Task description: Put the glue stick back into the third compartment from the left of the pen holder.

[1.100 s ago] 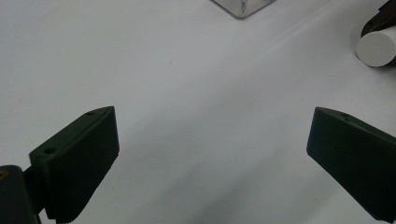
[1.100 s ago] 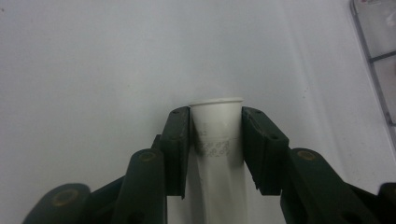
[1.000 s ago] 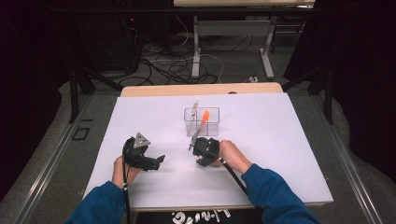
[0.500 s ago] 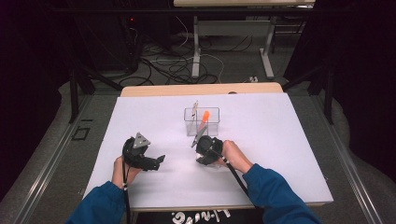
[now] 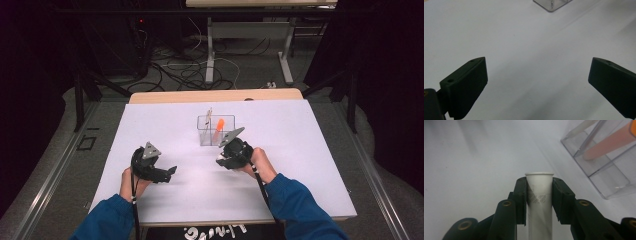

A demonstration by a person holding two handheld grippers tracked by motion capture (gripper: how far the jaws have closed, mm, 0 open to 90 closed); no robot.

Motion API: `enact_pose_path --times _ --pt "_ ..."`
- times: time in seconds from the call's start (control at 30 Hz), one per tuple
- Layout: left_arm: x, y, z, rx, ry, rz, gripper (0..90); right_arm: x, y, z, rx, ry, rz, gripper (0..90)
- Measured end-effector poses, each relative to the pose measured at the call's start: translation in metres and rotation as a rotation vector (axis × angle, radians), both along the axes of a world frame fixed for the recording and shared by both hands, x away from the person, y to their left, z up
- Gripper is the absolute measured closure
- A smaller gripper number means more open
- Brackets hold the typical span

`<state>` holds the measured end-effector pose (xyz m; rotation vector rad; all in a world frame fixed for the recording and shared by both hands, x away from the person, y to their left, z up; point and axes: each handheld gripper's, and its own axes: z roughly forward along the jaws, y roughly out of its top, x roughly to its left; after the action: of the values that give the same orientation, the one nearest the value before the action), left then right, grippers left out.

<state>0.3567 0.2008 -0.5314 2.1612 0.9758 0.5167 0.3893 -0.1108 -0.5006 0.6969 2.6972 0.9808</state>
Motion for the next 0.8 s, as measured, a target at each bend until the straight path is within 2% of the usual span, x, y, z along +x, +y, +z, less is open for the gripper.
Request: enact_pose_path --times 0.07,0.1,0.13,0.17,0.37,0.43,0.47,0.6,0.8 --pt "0.000 0.000 0.000 0.002 -0.001 0.001 2.2 0.000 -0.004 0.002 0.032 -0.005 -0.027 67.2" --pt "0.000 0.001 0.002 0.008 0.016 -0.010 2.2 0.000 -0.006 0.003 0.051 -0.014 -0.035 67.3" --pt "0.000 0.001 0.001 0.004 0.008 -0.004 2.2 0.001 -0.007 0.004 0.061 -0.024 -0.055 67.2" --pt "0.000 0.000 0.001 -0.001 -0.004 0.003 2.3 0.001 -0.009 0.005 0.065 -0.025 -0.052 67.2" --pt "0.000 0.001 0.001 0.005 -0.002 -0.004 2.3 0.005 -0.019 0.010 0.114 -0.074 -0.110 67.2" --pt "0.000 0.002 0.002 0.012 0.016 -0.014 2.2 0.007 -0.023 0.012 0.136 -0.088 -0.138 67.2" --pt "0.000 0.002 0.002 0.013 0.016 -0.013 2.2 0.007 -0.024 0.013 0.137 -0.085 -0.141 67.2" --pt "0.000 0.002 0.003 0.015 0.020 -0.011 2.3 0.012 -0.031 0.015 0.176 -0.129 -0.191 67.2" --pt "0.000 0.001 0.001 0.006 0.002 0.001 2.2 0.018 -0.038 0.018 0.221 -0.159 -0.244 67.2"
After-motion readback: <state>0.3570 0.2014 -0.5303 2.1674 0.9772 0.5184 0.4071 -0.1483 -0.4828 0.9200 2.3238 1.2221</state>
